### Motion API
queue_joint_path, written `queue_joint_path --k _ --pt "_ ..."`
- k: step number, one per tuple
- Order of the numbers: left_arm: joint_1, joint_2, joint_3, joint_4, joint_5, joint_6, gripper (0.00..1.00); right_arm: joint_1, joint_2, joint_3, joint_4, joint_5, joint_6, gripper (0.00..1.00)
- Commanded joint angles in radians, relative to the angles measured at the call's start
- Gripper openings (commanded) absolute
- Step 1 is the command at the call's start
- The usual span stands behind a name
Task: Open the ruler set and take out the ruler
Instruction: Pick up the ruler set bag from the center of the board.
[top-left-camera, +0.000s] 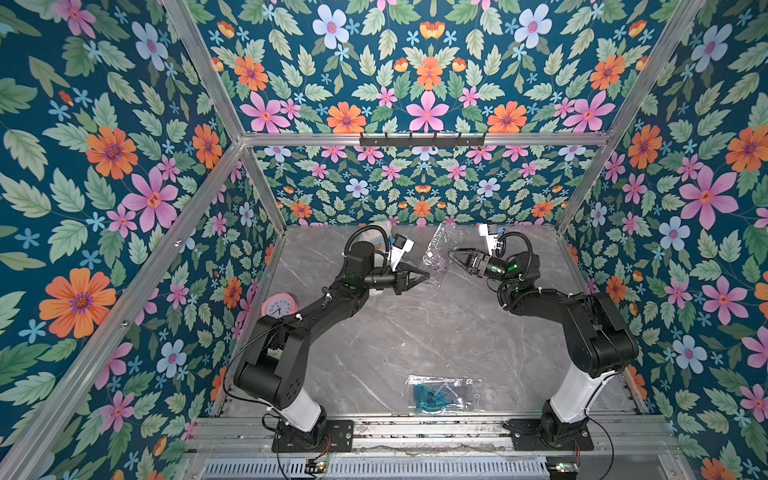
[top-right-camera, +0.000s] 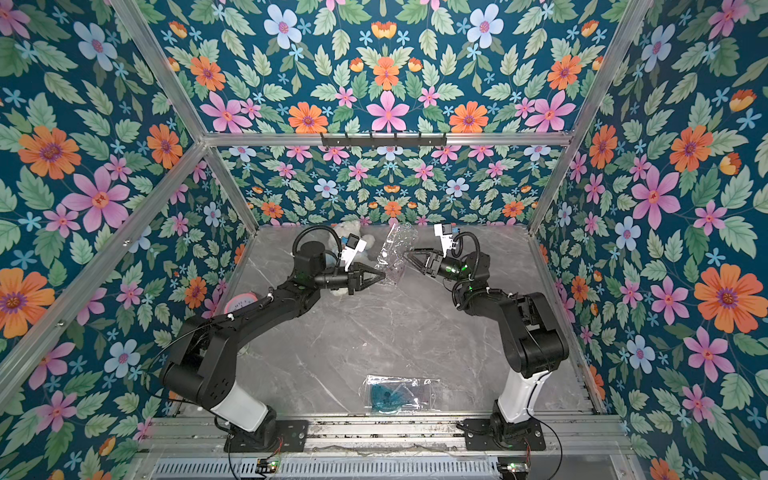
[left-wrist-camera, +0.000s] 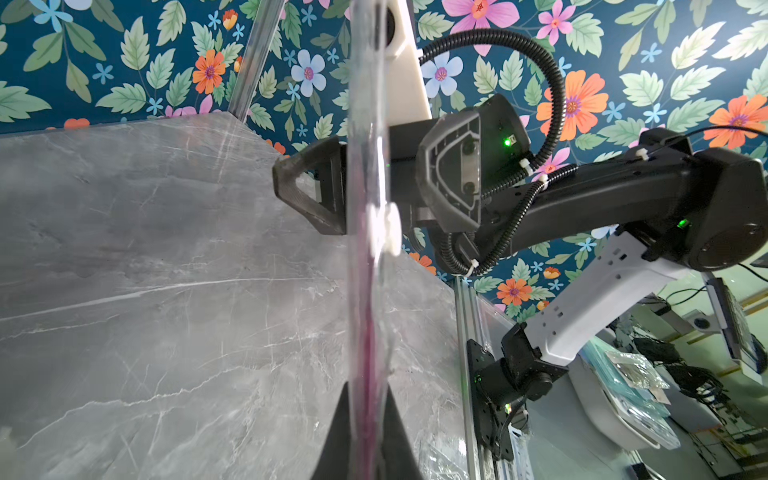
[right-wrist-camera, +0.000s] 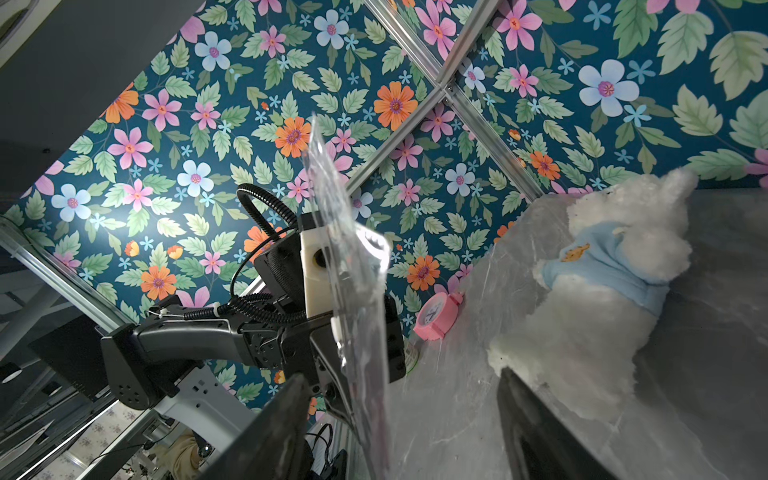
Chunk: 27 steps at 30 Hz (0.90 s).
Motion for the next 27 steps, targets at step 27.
queue_joint_path --k 27 --pt "-0.02 0.117 0.014 0.25 0.068 -0.196 0.0 0.059 -0.006 0.017 0.015 -0.038 -0.027 0.38"
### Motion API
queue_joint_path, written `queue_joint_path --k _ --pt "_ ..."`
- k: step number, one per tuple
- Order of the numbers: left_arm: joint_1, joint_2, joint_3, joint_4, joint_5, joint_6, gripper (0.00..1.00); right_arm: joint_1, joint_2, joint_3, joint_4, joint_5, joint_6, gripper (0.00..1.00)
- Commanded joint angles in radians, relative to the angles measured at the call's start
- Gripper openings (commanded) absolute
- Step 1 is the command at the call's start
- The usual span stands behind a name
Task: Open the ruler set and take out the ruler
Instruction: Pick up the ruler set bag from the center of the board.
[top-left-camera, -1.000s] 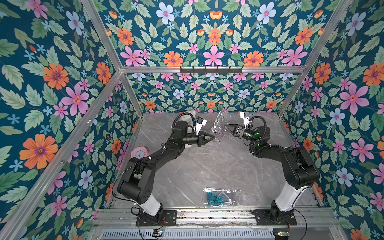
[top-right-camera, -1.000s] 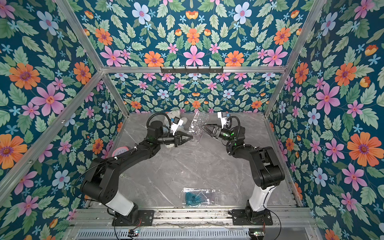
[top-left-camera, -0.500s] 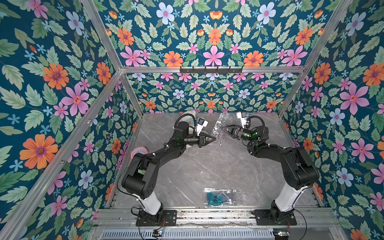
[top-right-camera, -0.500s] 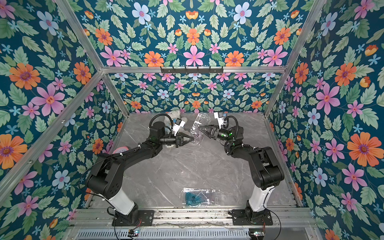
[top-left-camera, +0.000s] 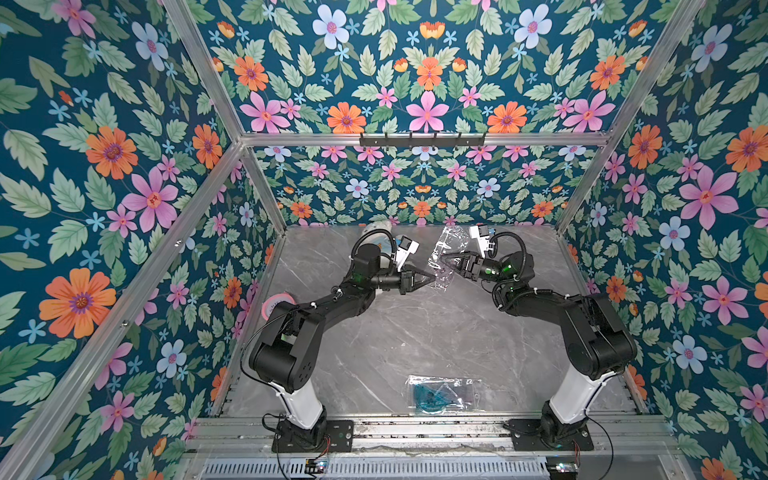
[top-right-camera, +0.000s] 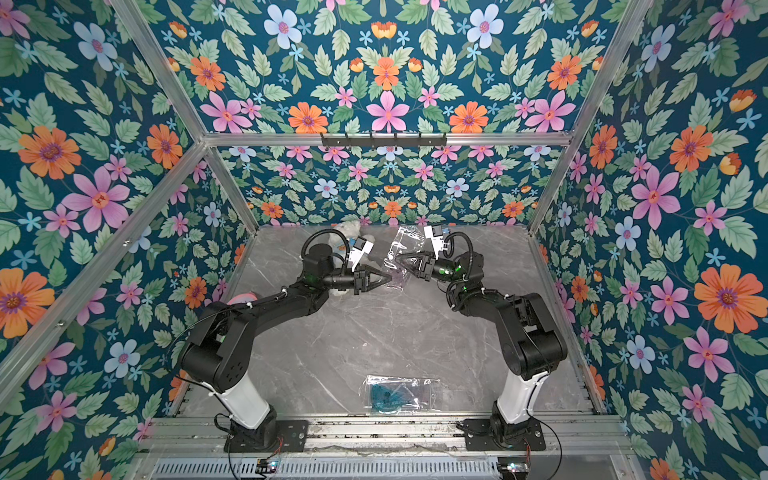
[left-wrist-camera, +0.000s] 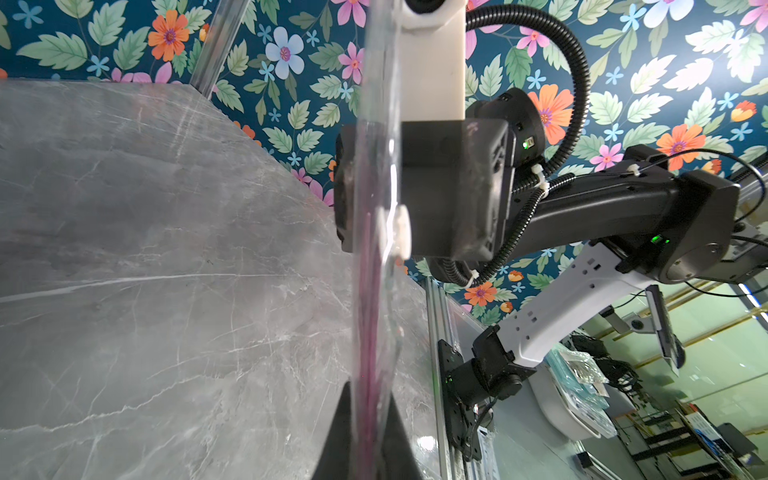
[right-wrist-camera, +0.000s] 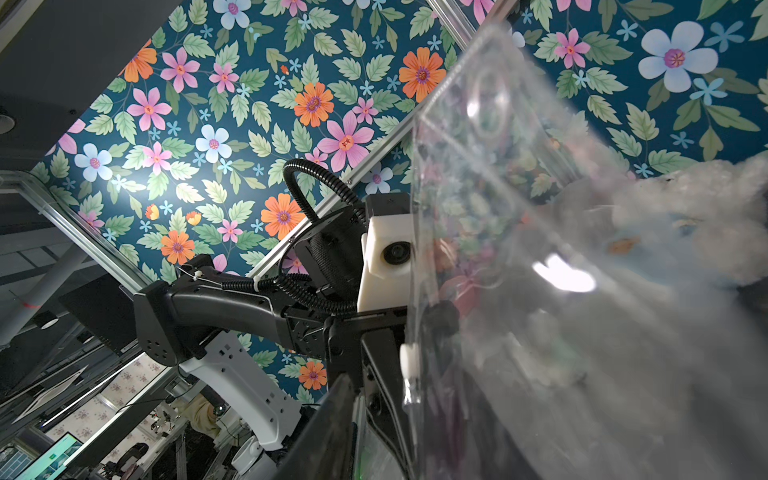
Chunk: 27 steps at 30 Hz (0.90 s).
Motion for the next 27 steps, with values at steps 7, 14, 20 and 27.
queue_joint_path --k 7,14,20,27 --pt "-0.001 -0.003 -0.006 0.06 -0.005 -0.021 0.0 0.003 -0.012 -0.003 0.036 0.006 -0.005 0.34" --pt "-0.001 -0.007 -0.013 0.061 -0.02 -0.02 0.0 0.003 -0.024 -0.009 0.017 0.02 -0.02 0.27" --pt "-0.001 -0.009 -0.016 0.054 -0.047 -0.018 0.0 0.004 -0.036 -0.016 0.007 0.027 -0.026 0.2" --pt "0.012 -0.06 -0.007 -0.069 -0.14 0.07 0.5 0.003 -0.058 -0.016 -0.024 0.034 -0.037 0.16"
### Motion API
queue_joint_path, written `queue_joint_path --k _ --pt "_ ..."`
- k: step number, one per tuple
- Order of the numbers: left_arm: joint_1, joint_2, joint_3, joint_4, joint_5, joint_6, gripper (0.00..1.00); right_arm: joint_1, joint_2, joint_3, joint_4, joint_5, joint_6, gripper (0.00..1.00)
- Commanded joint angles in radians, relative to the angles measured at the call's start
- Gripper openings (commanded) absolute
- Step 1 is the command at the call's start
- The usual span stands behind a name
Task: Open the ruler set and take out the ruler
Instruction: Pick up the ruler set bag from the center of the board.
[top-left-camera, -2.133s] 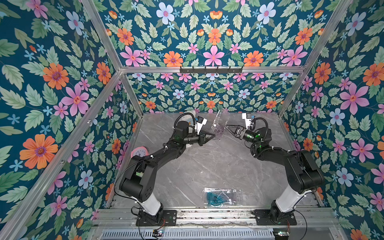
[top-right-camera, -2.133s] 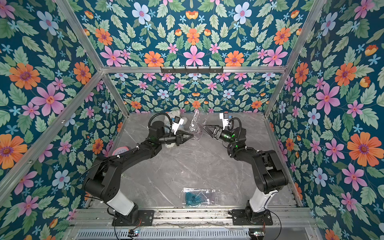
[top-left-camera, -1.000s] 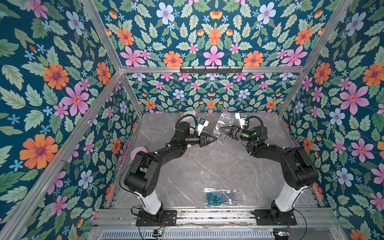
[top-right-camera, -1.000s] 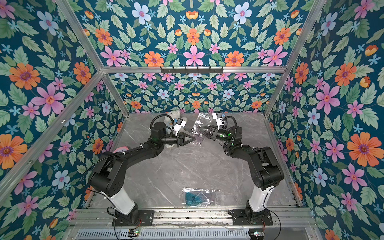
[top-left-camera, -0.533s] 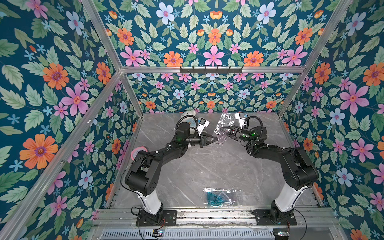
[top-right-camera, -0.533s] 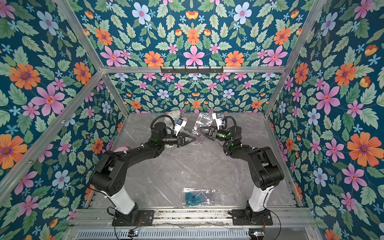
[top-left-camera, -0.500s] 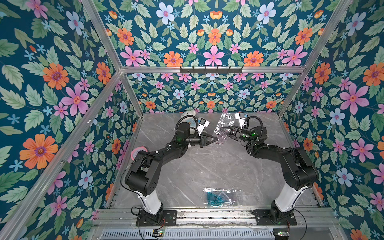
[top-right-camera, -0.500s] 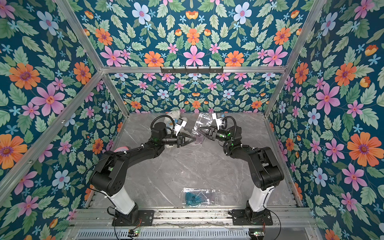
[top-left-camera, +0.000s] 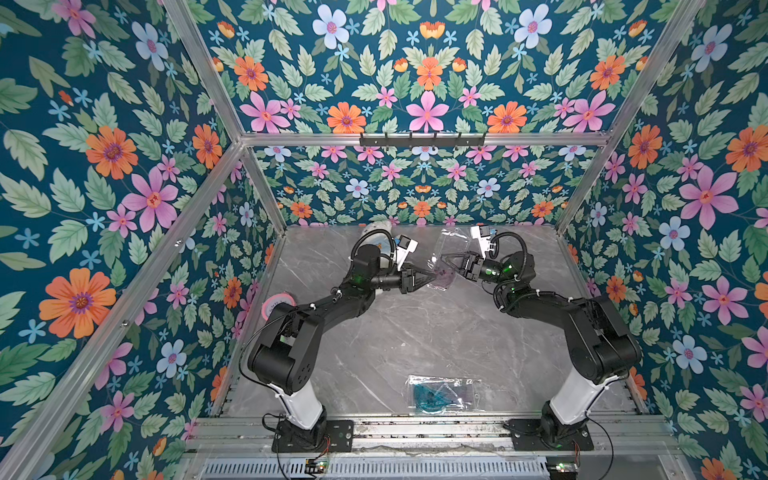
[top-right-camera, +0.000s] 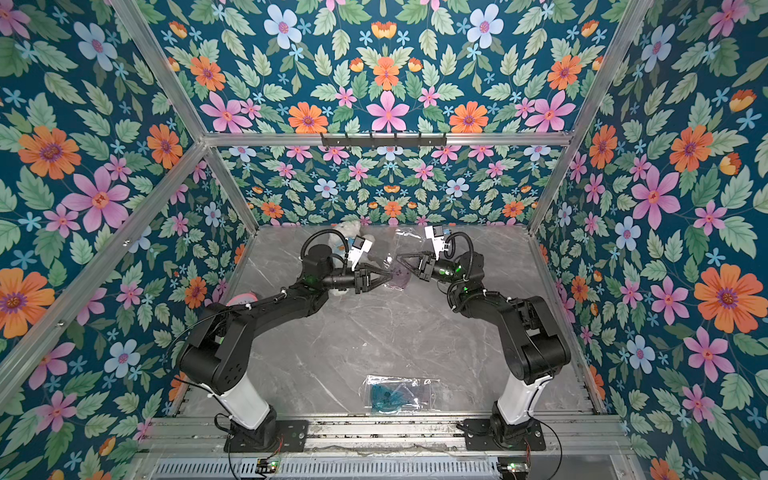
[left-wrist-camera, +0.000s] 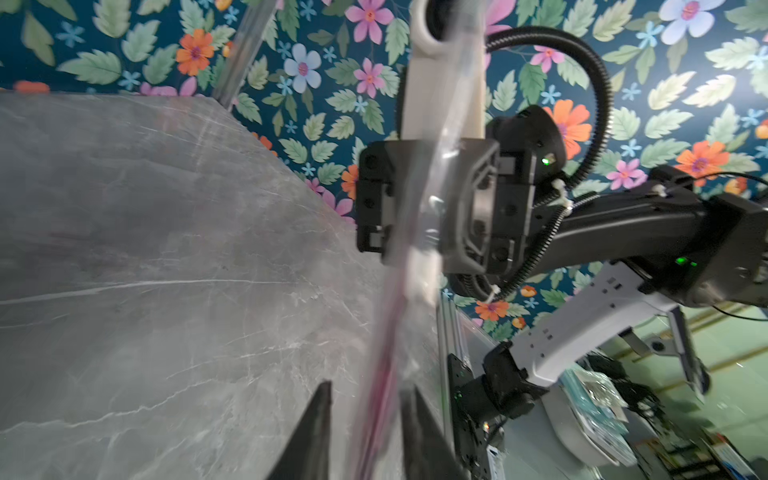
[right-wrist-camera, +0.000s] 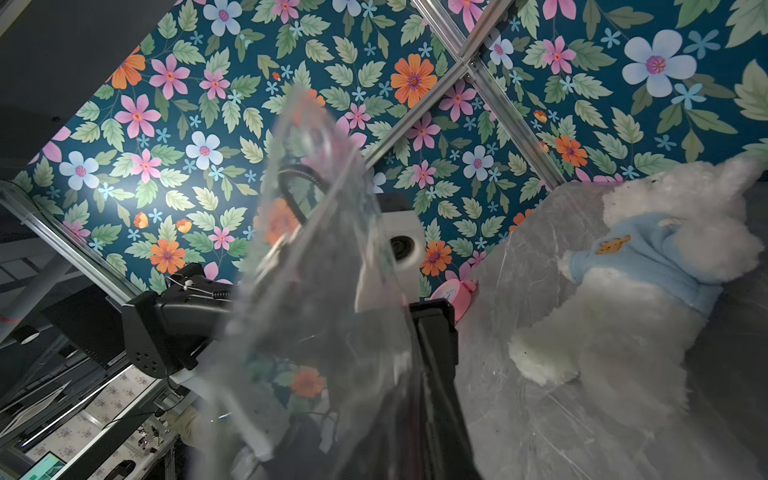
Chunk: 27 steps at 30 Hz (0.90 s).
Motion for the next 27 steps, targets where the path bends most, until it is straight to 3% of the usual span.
queue_joint_path --k 1,4,10,14,18,21,27 --pt "0.007 -0.045 0.002 -0.067 -0.088 0.081 0.55 0.002 -0.018 0.005 0.012 0.007 -0.008 0.15" --pt "0.015 -0.107 -0.01 -0.132 -0.19 0.145 0.64 0.002 -0.047 -0.001 -0.03 0.036 -0.03 0.15" --pt "0.013 -0.23 -0.025 -0.259 -0.452 0.285 0.71 0.003 -0.161 -0.004 -0.242 0.095 -0.136 0.13" --pt "0.013 -0.237 -0.025 -0.266 -0.503 0.284 0.71 0.015 -0.195 -0.004 -0.332 0.107 -0.174 0.0" --pt "0.008 -0.222 -0.025 -0.254 -0.501 0.266 0.71 0.019 -0.201 -0.014 -0.327 0.12 -0.166 0.0" --pt "-0.02 -0.247 -0.025 -0.284 -0.569 0.32 0.73 0.019 -0.229 -0.001 -0.404 0.136 -0.201 0.0" --pt "-0.165 -0.29 -0.004 -0.365 -0.749 0.515 0.99 0.036 -0.31 0.042 -0.653 0.208 -0.345 0.0"
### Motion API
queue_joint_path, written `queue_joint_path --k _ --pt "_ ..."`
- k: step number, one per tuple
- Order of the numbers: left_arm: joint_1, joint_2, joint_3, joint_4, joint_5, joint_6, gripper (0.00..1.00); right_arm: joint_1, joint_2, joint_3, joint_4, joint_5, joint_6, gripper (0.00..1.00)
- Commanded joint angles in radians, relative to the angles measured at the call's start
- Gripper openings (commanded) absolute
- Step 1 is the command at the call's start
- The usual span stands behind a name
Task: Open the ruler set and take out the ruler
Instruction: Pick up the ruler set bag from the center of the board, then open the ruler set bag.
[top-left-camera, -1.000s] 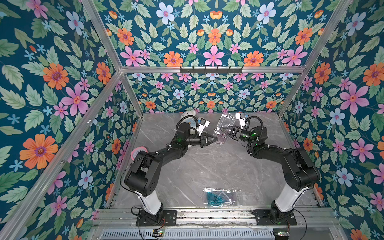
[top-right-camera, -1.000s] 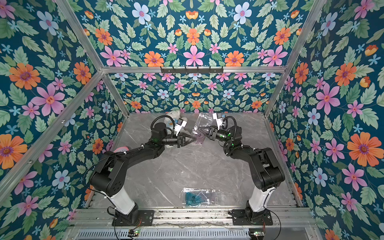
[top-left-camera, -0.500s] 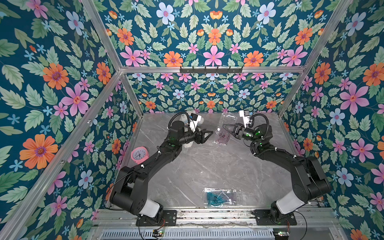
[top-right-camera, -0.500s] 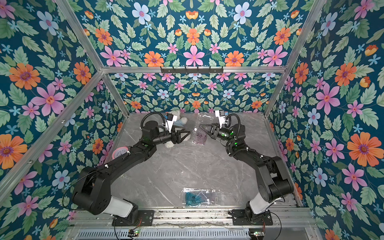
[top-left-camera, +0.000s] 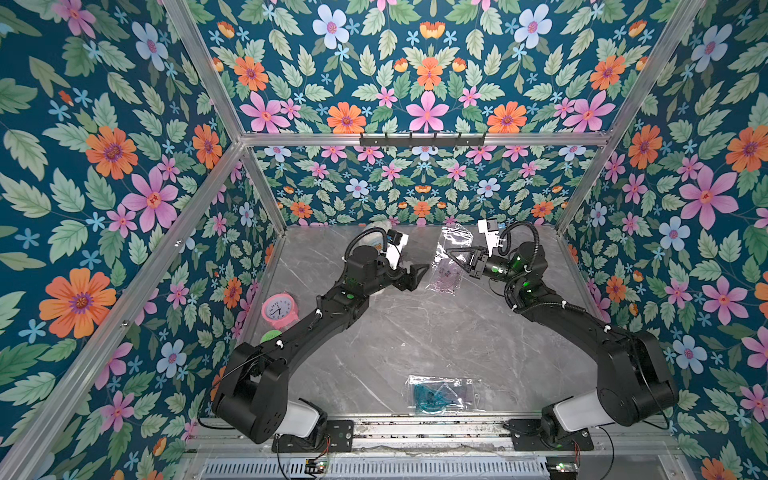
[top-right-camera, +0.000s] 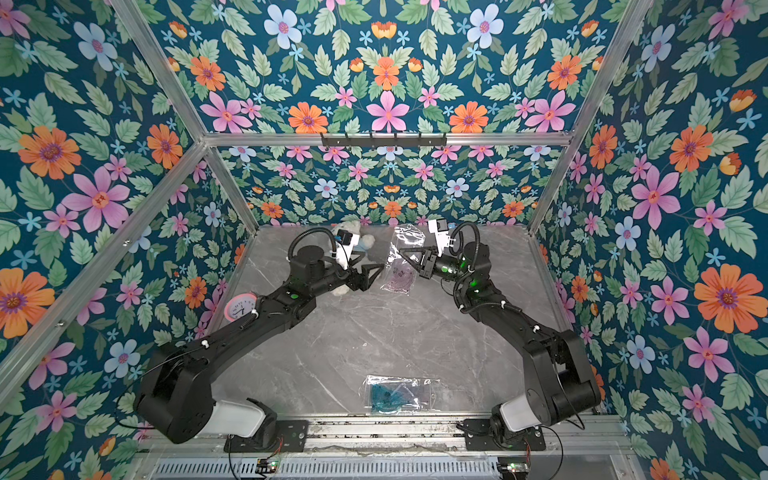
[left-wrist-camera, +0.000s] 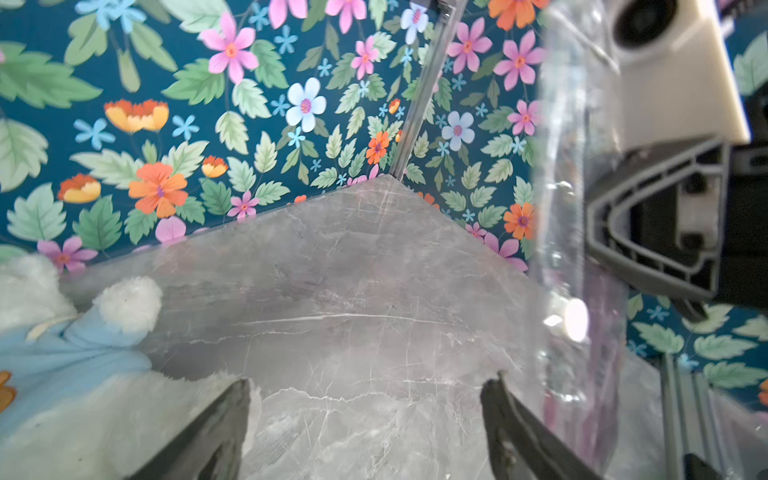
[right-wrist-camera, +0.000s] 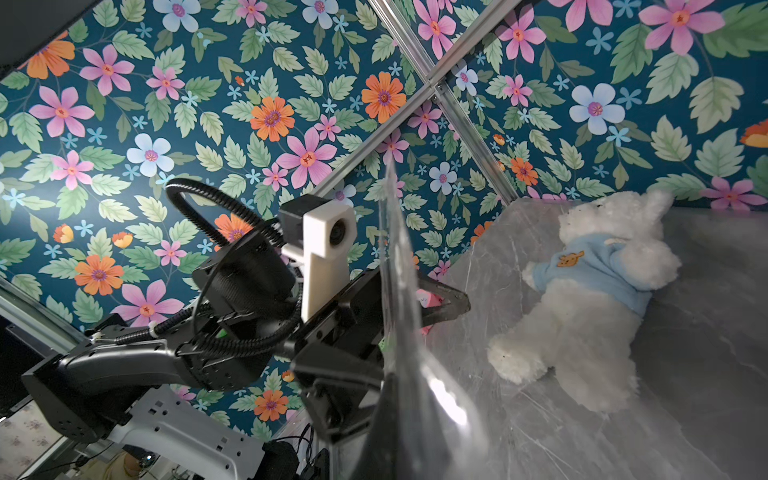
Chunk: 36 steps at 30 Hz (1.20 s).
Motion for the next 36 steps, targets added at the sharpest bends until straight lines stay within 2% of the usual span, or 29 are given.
queue_joint_path --k 1,5,10,13,15,19,25,31,36 --pt "-0.06 -0.006 0.022 -0.042 -0.119 0.136 0.99 0.013 -0.046 0.021 -0.169 0.075 -0.123 0.0" --pt "-0.121 0.004 0.028 -0.014 -0.206 0.162 0.99 0.054 -0.132 0.036 -0.335 0.221 -0.249 0.0" --pt "-0.139 -0.028 -0.017 0.051 -0.37 0.156 0.95 0.061 -0.193 0.041 -0.423 0.335 -0.29 0.0" --pt "-0.152 -0.054 -0.033 0.053 -0.55 0.155 0.9 0.061 -0.216 0.033 -0.442 0.385 -0.308 0.0" --pt "-0.16 -0.071 -0.049 0.063 -0.63 0.157 0.88 0.063 -0.226 0.029 -0.449 0.405 -0.315 0.0" --pt "-0.211 -0.069 -0.045 0.091 -0.631 0.168 0.86 0.063 -0.229 0.031 -0.461 0.431 -0.317 0.0" --pt "-0.329 0.05 0.053 0.091 -0.659 0.232 0.86 0.076 -0.23 0.04 -0.499 0.501 -0.331 0.0" --pt "-0.339 0.123 0.096 0.095 -0.647 0.223 0.88 0.084 -0.238 0.034 -0.499 0.505 -0.333 0.0" --pt "-0.339 0.152 0.104 0.104 -0.685 0.222 0.89 0.087 -0.239 0.027 -0.493 0.494 -0.327 0.0"
